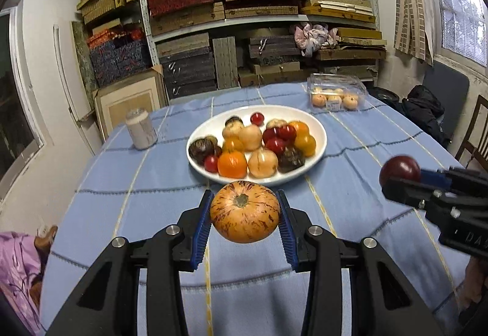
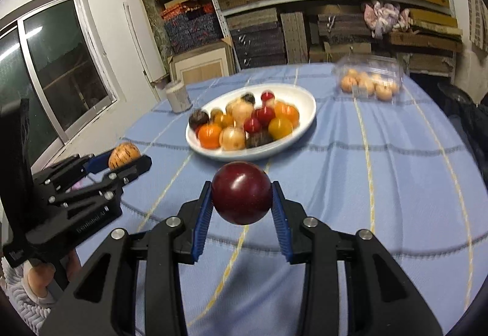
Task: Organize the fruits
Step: 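Carry the plum and striped fruit onto the white plate and open both tools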
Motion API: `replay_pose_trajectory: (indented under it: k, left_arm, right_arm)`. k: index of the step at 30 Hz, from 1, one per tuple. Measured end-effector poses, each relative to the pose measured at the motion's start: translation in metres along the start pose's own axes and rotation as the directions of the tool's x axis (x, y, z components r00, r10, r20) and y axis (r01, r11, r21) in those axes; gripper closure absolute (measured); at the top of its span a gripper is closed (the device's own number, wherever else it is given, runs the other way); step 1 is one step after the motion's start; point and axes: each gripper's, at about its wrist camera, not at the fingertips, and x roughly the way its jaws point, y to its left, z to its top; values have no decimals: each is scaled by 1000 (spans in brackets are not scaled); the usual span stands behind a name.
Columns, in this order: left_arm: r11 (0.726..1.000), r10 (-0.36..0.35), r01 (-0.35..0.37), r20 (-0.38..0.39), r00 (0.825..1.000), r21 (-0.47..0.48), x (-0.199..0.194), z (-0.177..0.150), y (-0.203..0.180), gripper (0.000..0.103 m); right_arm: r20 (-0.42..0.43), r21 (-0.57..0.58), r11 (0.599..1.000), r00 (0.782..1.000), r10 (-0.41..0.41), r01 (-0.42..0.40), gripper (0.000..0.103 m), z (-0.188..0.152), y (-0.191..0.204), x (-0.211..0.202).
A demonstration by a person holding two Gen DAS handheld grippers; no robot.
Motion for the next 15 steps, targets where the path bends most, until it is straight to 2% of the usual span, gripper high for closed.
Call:
replay_pose_trajectory:
  k: [7, 11, 15]
  left_arm:
    - [999, 22, -23, 30, 999, 27, 29, 38, 1, 62]
    - [1000, 17, -18, 20, 1000, 16, 59, 57, 8, 62]
    - [1000, 0, -1, -25, 1000, -20, 97, 65, 16, 62]
  right_arm:
    - [41, -31, 999, 999, -13, 15, 66, 60, -1, 29]
    - [25, -25, 999, 999, -30, 30, 66, 89, -10, 71]
    - [-16, -15, 999, 999, -42, 41, 66, 104, -20, 114]
